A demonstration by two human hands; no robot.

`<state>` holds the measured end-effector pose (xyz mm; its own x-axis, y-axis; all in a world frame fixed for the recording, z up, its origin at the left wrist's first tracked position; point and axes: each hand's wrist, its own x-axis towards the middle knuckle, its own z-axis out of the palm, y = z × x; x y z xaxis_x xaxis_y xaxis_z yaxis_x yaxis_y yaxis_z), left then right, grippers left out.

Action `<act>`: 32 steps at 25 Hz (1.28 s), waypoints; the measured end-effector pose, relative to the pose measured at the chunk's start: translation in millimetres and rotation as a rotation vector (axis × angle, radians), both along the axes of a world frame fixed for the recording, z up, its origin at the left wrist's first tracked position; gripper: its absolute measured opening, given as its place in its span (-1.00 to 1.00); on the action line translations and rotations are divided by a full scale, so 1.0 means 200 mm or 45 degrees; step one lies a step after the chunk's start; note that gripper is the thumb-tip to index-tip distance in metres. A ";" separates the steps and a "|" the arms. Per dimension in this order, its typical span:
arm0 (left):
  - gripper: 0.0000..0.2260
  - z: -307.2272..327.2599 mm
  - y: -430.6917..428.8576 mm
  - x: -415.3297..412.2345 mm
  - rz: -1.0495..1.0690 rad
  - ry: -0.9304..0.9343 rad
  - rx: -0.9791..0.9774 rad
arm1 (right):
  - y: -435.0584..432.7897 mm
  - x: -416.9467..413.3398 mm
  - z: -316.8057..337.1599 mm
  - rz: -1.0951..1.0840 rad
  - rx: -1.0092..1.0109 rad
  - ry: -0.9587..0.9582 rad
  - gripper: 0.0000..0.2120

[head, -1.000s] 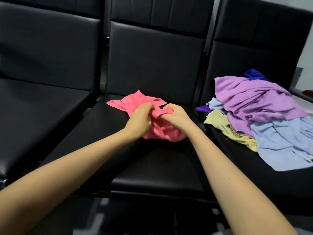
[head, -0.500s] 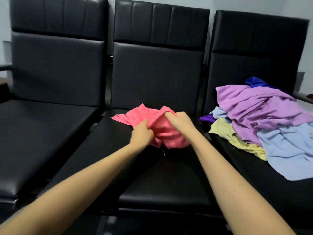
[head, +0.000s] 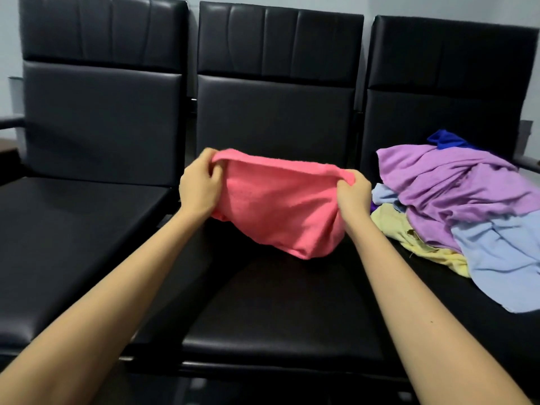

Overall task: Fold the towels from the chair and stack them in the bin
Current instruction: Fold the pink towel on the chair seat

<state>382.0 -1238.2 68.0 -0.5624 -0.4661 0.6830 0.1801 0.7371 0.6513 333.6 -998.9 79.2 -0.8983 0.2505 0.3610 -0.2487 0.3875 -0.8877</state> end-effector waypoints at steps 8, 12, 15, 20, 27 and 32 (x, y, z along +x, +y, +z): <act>-0.15 -0.08 0.28 0.06 -0.833 -0.426 -0.543 | -0.20 0.15 0.03 0.969 -0.305 -0.492 -0.70; -0.37 -0.06 0.35 0.07 -0.520 -0.315 -0.546 | -0.19 0.12 0.01 1.289 -0.188 -0.503 -0.73; -0.56 -0.05 0.24 0.08 -0.656 -0.347 -0.403 | -0.18 0.12 -0.16 1.044 0.717 -0.471 -0.26; -0.72 0.02 0.15 0.11 -0.770 -0.014 0.373 | -0.21 0.10 -0.28 0.834 0.545 -0.468 -0.89; -0.70 -0.25 -0.06 0.06 0.129 -1.120 -0.567 | -0.20 0.11 -0.25 0.463 0.896 -0.412 -0.90; -0.79 -0.22 0.04 0.06 -0.533 -0.890 -0.277 | -0.21 0.10 -0.18 0.649 0.055 -0.252 -0.87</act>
